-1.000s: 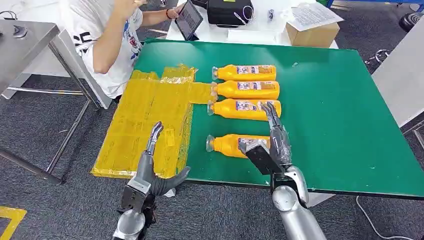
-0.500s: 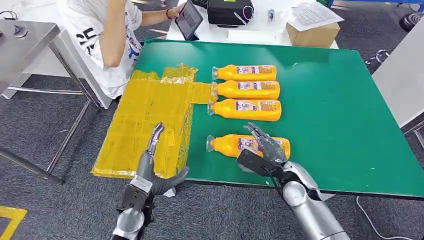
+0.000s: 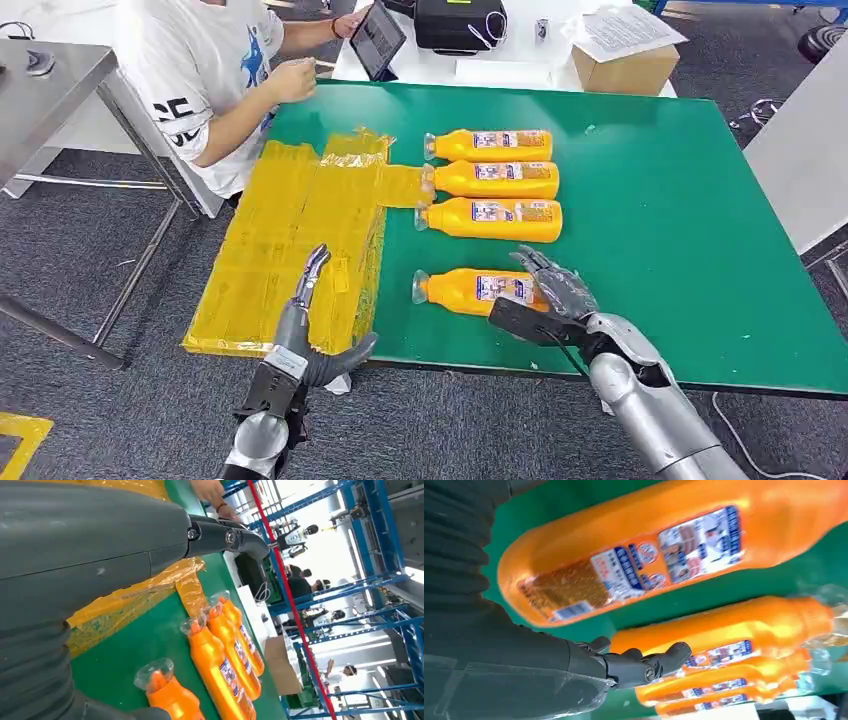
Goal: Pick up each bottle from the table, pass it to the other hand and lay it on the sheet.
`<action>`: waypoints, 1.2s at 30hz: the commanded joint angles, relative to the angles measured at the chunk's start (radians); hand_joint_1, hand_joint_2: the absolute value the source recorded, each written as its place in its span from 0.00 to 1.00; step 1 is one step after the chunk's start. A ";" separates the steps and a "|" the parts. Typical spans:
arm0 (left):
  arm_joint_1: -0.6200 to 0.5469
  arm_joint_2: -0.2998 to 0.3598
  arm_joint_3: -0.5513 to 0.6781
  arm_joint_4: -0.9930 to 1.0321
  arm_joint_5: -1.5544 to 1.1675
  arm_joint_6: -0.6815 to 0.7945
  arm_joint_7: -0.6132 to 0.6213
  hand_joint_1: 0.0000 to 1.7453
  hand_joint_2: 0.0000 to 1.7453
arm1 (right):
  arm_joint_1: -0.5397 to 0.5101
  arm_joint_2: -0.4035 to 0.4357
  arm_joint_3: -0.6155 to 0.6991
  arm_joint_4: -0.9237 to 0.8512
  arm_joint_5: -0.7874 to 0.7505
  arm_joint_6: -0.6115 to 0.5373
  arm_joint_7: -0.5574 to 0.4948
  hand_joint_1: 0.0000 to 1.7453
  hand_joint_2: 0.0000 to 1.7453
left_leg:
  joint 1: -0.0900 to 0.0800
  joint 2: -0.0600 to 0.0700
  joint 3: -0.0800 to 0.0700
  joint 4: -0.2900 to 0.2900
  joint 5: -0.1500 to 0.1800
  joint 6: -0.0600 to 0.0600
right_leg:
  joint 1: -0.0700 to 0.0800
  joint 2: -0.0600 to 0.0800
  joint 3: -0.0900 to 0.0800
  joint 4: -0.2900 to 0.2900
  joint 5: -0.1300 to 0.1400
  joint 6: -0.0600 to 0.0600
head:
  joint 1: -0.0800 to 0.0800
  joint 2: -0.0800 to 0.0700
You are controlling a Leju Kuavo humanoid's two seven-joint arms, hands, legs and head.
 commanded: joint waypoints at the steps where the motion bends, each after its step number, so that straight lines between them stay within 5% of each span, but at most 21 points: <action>1: -0.039 0.016 0.014 0.077 0.001 -0.002 0.013 0.00 1.00 | -0.094 -0.010 0.061 0.108 0.041 -0.023 0.033 0.00 1.00 | 0.000 0.001 0.004 -0.001 -0.001 -0.001 | 0.000 0.003 0.003 -0.001 0.000 -0.002 | 0.000 0.000; 14: -0.072 0.018 -0.009 0.131 0.008 -0.021 0.022 0.00 1.00 | -0.254 0.085 0.121 0.490 0.027 0.054 0.035 0.00 1.00 | 0.001 0.003 0.004 -0.001 -0.001 -0.001 | 0.001 0.003 0.004 -0.001 0.000 -0.001 | 0.000 0.000; 30: -0.081 0.020 -0.021 0.163 0.017 -0.029 0.029 0.00 1.00 | -0.284 0.103 0.140 0.560 0.004 0.072 0.009 0.00 1.00 | 0.001 0.001 0.006 -0.001 0.000 -0.001 | 0.001 0.002 0.006 -0.001 0.000 -0.002 | 0.000 0.000; 31: -0.083 0.019 -0.020 0.166 0.019 -0.030 0.029 0.00 1.00 | -0.283 0.099 0.140 0.555 -0.003 0.075 0.004 0.18 1.00 | 0.002 0.001 0.008 -0.001 -0.001 -0.002 | 0.001 0.002 0.008 -0.002 0.000 -0.002 | 0.000 0.000; 32: -0.083 0.019 -0.021 0.168 0.022 -0.033 0.029 0.00 1.00 | -0.276 0.093 0.143 0.535 -0.009 0.069 -0.007 0.86 1.00 | 0.001 0.001 0.007 -0.001 0.000 -0.001 | 0.001 0.001 0.007 -0.001 0.000 -0.002 | 0.000 0.000; 33: -0.085 0.019 -0.023 0.172 0.023 -0.035 0.029 0.00 1.00 | -0.270 0.086 0.138 0.521 -0.032 0.082 -0.025 0.98 1.00 | 0.001 0.001 0.009 -0.002 -0.001 -0.002 | 0.001 0.002 0.008 -0.002 -0.001 -0.002 | 0.000 0.000; 36: -0.085 0.018 -0.025 0.179 0.026 -0.039 0.028 0.00 1.00 | -0.244 0.064 0.143 0.465 -0.040 0.075 -0.028 1.00 1.00 | 0.001 0.000 0.007 -0.001 0.000 -0.001 | 0.001 0.000 0.007 -0.001 0.000 -0.001 | 0.000 0.000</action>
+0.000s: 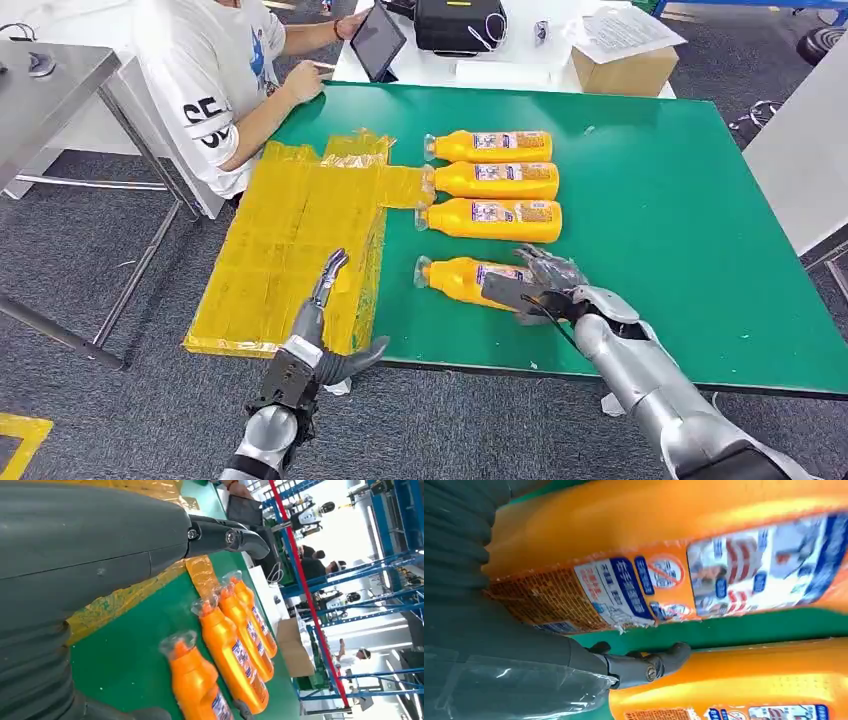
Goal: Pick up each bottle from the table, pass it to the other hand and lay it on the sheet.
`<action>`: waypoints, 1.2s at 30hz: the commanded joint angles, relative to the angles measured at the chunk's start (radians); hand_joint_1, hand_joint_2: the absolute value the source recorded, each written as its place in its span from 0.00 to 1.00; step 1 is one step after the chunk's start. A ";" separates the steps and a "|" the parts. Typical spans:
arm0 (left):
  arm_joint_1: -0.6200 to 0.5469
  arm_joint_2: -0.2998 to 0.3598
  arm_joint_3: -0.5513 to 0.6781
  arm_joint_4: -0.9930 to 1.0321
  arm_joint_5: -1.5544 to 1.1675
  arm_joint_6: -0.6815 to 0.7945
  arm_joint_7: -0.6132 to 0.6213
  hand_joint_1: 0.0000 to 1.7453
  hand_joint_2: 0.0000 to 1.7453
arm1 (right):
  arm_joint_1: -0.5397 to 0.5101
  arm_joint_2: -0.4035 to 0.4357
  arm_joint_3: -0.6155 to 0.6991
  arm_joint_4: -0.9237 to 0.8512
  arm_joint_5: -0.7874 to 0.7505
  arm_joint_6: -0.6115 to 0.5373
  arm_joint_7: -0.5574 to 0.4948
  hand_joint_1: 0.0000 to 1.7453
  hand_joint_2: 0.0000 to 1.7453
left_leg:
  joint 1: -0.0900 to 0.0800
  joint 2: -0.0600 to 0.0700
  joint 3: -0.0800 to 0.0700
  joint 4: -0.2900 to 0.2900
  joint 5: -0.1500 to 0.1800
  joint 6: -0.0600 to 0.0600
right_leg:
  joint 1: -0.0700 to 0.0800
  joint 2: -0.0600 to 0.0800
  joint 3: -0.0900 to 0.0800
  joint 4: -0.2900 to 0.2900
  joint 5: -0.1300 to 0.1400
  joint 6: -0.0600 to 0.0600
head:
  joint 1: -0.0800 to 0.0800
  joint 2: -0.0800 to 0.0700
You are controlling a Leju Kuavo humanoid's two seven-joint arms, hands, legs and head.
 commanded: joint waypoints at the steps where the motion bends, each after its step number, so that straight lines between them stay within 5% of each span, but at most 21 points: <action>1: -0.038 0.017 -0.015 0.082 0.012 -0.009 0.003 0.00 1.00 | 0.017 -0.027 0.044 -0.002 -0.046 0.016 -0.031 1.00 1.00 | 0.001 -0.001 0.002 -0.001 0.000 -0.001 | 0.001 0.000 0.002 -0.001 0.000 -0.001 | 0.000 0.000; 11: -0.032 0.012 -0.025 0.087 0.021 -0.011 0.000 0.00 1.00 | 0.111 -0.055 -0.010 -0.130 -0.124 -0.011 -0.055 1.00 1.00 | 0.001 -0.003 0.005 -0.002 -0.001 -0.002 | 0.001 -0.002 0.006 -0.003 -0.001 -0.002 | 0.000 0.000; 17: 0.021 0.004 -0.031 0.023 0.068 -0.034 0.014 0.00 1.00 | 0.307 0.192 -0.266 -0.496 -0.142 -0.402 -0.252 1.00 1.00 | 0.002 0.002 0.005 -0.001 -0.003 -0.002 | 0.001 0.004 0.004 -0.001 -0.001 -0.003 | 0.000 0.000; 20: 0.026 0.007 -0.041 0.016 0.087 -0.048 0.016 0.00 1.00 | 0.337 0.205 -0.279 -0.571 -0.149 -0.428 -0.258 1.00 1.00 | 0.001 0.004 0.000 0.000 -0.002 -0.002 | 0.001 0.005 -0.001 0.001 -0.001 -0.002 | 0.000 0.000; 27: 0.017 0.023 -0.111 -0.027 0.183 -0.116 0.037 0.00 1.00 | 0.470 0.316 -0.413 -0.695 -0.207 -0.718 -0.518 1.00 1.00 | 0.002 -0.004 -0.002 0.000 -0.001 -0.001 | 0.001 -0.002 -0.001 0.000 -0.003 -0.002 | 0.000 0.000; 36: 0.024 0.042 -0.137 -0.055 0.279 -0.201 0.063 0.00 1.00 | 0.485 0.331 -0.442 -0.635 -0.250 -0.724 -0.561 1.00 1.00 | 0.001 -0.002 0.001 -0.001 -0.002 -0.002 | 0.000 0.000 0.001 0.000 -0.002 -0.003 | 0.000 0.000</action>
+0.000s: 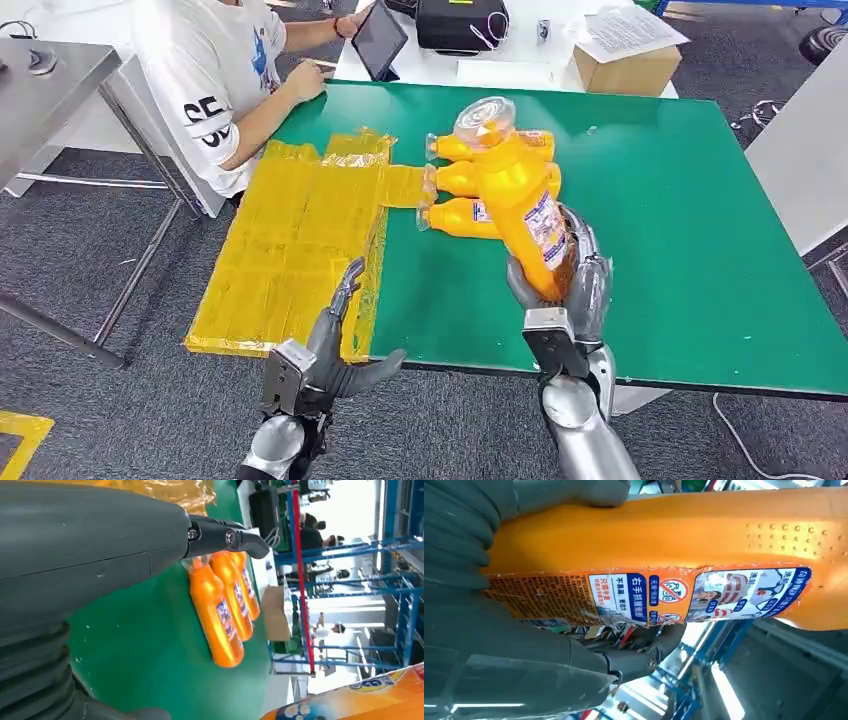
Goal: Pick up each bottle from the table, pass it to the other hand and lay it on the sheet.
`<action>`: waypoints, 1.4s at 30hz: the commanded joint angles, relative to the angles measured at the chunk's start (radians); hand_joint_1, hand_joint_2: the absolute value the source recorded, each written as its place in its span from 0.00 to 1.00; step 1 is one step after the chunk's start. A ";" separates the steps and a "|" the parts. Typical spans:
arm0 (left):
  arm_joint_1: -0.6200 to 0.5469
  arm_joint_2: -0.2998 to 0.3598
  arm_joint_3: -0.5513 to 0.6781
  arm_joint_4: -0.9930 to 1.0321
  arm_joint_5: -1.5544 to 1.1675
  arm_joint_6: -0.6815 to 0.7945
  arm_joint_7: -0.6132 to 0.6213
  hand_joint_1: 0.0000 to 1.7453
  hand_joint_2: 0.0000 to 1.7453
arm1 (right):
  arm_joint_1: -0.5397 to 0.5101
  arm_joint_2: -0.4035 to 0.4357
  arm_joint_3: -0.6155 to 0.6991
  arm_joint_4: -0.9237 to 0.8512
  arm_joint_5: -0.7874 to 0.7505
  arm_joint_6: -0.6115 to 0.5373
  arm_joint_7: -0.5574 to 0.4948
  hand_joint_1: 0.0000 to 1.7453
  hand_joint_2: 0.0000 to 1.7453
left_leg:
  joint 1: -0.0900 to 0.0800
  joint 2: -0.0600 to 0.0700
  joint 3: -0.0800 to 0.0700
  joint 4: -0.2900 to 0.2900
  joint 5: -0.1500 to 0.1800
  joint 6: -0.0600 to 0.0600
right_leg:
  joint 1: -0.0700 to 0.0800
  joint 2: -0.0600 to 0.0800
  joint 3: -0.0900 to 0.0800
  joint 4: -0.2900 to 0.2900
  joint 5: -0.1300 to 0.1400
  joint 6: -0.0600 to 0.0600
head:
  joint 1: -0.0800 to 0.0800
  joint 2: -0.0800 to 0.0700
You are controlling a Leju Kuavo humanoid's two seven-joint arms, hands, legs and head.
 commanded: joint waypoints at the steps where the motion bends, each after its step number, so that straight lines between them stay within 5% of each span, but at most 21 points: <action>1: -0.006 0.058 -0.068 -0.034 0.135 -0.128 0.043 0.00 1.00 | 0.022 0.046 -0.076 0.072 -0.048 0.047 -0.035 1.00 1.00 | 0.002 0.002 0.006 -0.001 -0.002 -0.003 | 0.002 0.003 0.005 -0.001 -0.001 -0.003 | 0.000 0.000; 5: -0.006 0.084 -0.104 -0.024 0.247 -0.267 0.081 0.00 1.00 | 0.021 0.077 -0.009 0.281 -0.051 0.194 -0.069 1.00 1.00 | 0.002 0.002 0.006 -0.002 -0.001 -0.002 | 0.002 0.002 0.006 -0.003 0.000 -0.002 | 0.000 0.000; 10: -0.041 0.087 -0.127 0.019 0.257 -0.277 0.091 0.00 1.00 | 0.023 0.106 0.216 0.460 -0.056 0.189 -0.069 1.00 1.00 | 0.003 0.003 0.006 -0.002 -0.001 -0.002 | 0.003 0.004 0.005 -0.003 0.000 -0.002 | 0.000 0.000; 12: -0.043 0.088 -0.119 0.034 0.245 -0.254 0.094 0.00 1.00 | 0.019 0.132 0.239 0.506 -0.156 0.283 -0.069 1.00 1.00 | 0.003 0.005 0.010 -0.003 -0.002 -0.003 | 0.003 0.007 0.008 -0.004 -0.001 -0.003 | 0.000 0.000; 42: -0.077 0.071 -0.079 0.138 0.332 -0.253 0.138 0.00 1.00 | -0.016 0.145 0.406 0.573 0.032 0.030 -0.069 1.00 1.00 | 0.003 0.003 0.008 -0.002 -0.003 -0.003 | 0.003 0.004 0.007 -0.002 -0.002 -0.003 | 0.000 0.000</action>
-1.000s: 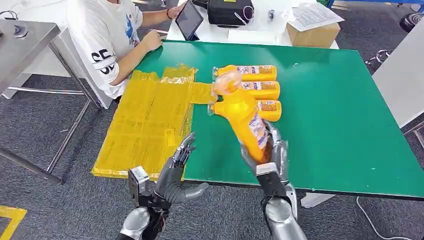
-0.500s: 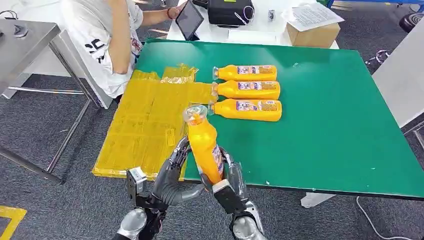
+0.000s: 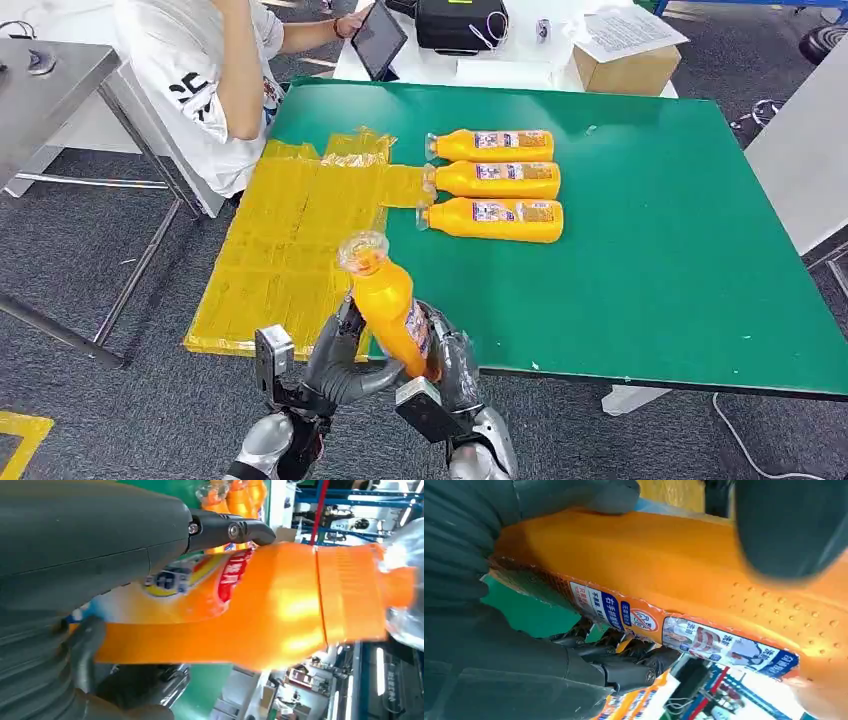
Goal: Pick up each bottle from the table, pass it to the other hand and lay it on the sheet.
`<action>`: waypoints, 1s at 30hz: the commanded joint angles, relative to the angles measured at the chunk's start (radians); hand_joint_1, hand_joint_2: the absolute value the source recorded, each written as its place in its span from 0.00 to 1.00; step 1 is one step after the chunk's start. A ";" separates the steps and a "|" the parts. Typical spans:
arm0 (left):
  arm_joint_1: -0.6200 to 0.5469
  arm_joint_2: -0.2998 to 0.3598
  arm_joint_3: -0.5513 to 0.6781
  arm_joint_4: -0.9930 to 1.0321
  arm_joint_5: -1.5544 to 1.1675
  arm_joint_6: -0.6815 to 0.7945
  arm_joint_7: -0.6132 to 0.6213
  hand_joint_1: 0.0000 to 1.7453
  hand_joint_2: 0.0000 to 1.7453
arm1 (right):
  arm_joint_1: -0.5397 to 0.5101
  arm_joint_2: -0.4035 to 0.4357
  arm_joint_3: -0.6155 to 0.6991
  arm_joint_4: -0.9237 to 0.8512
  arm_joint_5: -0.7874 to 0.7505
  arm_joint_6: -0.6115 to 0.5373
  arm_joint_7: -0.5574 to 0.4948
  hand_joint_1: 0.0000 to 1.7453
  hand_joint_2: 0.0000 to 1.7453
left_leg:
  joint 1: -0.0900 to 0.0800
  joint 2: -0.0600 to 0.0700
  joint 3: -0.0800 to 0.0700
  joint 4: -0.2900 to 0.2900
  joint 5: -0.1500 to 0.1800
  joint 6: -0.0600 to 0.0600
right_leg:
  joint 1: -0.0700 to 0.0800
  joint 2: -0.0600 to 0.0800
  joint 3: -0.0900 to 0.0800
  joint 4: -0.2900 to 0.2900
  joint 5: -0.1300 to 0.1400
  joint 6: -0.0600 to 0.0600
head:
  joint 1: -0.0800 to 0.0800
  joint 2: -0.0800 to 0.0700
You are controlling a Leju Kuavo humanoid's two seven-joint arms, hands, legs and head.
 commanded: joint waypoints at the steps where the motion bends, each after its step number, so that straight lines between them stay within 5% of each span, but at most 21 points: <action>1: -0.050 0.006 -0.012 0.090 0.029 -0.015 0.017 0.00 1.00 | -0.032 -0.006 0.132 0.080 0.022 -0.034 -0.006 1.00 1.00 | 0.001 0.000 0.005 -0.001 -0.001 -0.002 | 0.001 0.001 0.005 -0.001 -0.001 -0.002 | 0.000 0.000; 19: -0.043 -0.006 0.000 0.052 0.268 -0.191 0.044 0.00 1.00 | -0.056 0.013 0.212 0.190 0.029 -0.002 -0.006 1.00 1.00 | 0.001 0.000 0.005 -0.001 -0.002 -0.002 | 0.001 0.001 0.005 -0.001 -0.002 -0.002 | 0.000 0.000; 21: -0.038 -0.004 -0.009 0.050 0.305 -0.239 0.054 1.00 1.00 | -0.061 0.017 0.213 0.201 0.032 0.003 -0.006 1.00 1.00 | 0.002 0.000 0.006 -0.001 -0.002 -0.002 | 0.001 0.001 0.006 -0.002 -0.002 -0.002 | 0.000 0.000; 30: -0.022 0.030 -0.070 -0.006 0.046 -0.164 -0.045 1.00 1.00 | -0.068 0.027 0.185 0.182 0.038 0.016 -0.006 1.00 1.00 | 0.001 0.000 0.003 0.000 -0.001 -0.001 | 0.001 0.001 0.002 0.000 -0.001 -0.001 | 0.000 0.000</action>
